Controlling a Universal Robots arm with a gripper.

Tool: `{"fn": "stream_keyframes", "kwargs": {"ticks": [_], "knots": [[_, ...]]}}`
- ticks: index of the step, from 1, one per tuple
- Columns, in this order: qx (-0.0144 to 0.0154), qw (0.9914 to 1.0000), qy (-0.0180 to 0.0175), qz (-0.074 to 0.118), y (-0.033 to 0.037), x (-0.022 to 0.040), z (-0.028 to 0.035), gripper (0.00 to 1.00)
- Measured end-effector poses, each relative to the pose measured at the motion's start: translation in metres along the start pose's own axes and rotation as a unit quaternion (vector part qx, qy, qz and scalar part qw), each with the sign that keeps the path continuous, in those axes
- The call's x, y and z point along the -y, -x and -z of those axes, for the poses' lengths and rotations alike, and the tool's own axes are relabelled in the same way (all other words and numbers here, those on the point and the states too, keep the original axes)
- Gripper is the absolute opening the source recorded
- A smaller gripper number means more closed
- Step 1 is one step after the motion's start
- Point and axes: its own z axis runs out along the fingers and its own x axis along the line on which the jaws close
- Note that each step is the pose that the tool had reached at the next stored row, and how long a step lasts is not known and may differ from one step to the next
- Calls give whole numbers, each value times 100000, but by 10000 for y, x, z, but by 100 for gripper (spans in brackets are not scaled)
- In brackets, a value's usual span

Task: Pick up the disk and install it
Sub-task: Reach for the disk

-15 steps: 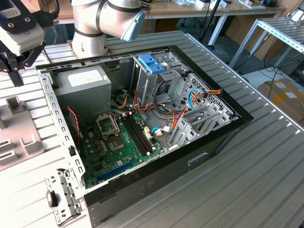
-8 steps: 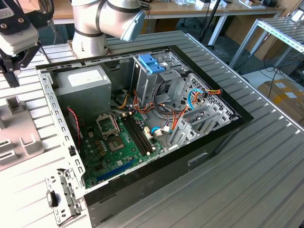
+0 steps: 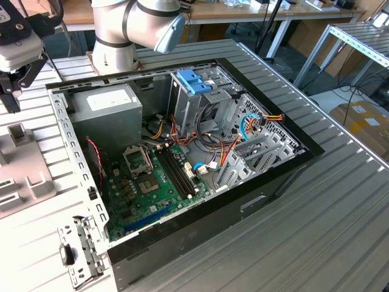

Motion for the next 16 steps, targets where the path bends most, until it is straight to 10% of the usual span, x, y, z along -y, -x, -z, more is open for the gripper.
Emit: {"fn": "stream_keyframes", "kwargs": {"ticks": [16], "knots": [[-2, 100000, -1, 1, -113, 9, 0, 11]]}}
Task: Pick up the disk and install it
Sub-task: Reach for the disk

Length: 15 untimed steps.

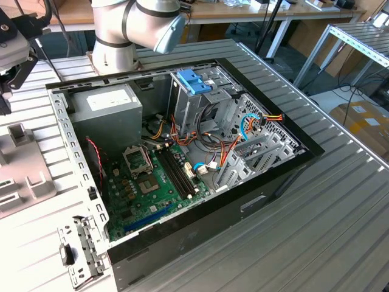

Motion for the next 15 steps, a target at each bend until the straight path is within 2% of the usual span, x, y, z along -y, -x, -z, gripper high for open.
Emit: {"fn": "stream_keyframes", "kwargs": {"ticks": [7, 8, 10, 15], "knots": [[1, 100000, 1, -3, -56, 4, 0, 11], [2, 100000, 2, -3, -121, 9, 0, 11], [0, 100000, 1, 2, -206, 16, 1, 11], [4, 100000, 3, 2, -258, 20, 1, 11]]}}
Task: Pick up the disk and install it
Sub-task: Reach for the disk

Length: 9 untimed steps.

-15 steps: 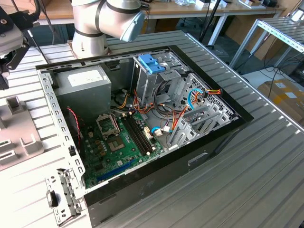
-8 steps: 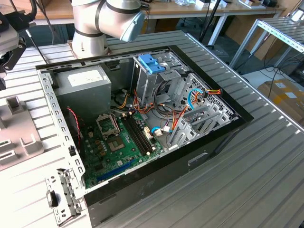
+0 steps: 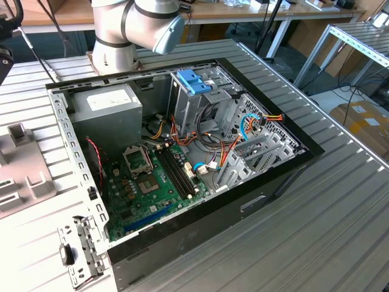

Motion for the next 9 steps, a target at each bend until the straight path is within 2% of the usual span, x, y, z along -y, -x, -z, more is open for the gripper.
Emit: {"fn": "stream_keyframes", "kwargs": {"ticks": [9], "knots": [[-6, 100000, -3, -4, -86, 6, 1, 11]]}}
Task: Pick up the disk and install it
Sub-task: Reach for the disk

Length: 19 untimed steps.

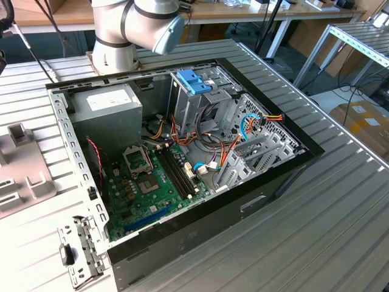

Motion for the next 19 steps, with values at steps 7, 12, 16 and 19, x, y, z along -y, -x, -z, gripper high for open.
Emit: {"fn": "stream_keyframes", "kwargs": {"ticks": [7, 12, 16, 19], "knots": [[2, 100000, 1, 2, -62, 5, 0, 11], [5, 100000, 2, 3, -99, 8, -1, 11], [-1, 100000, -1, 3, -132, 10, 0, 11], [4, 100000, 0, 2, -151, 12, 0, 11]]}}
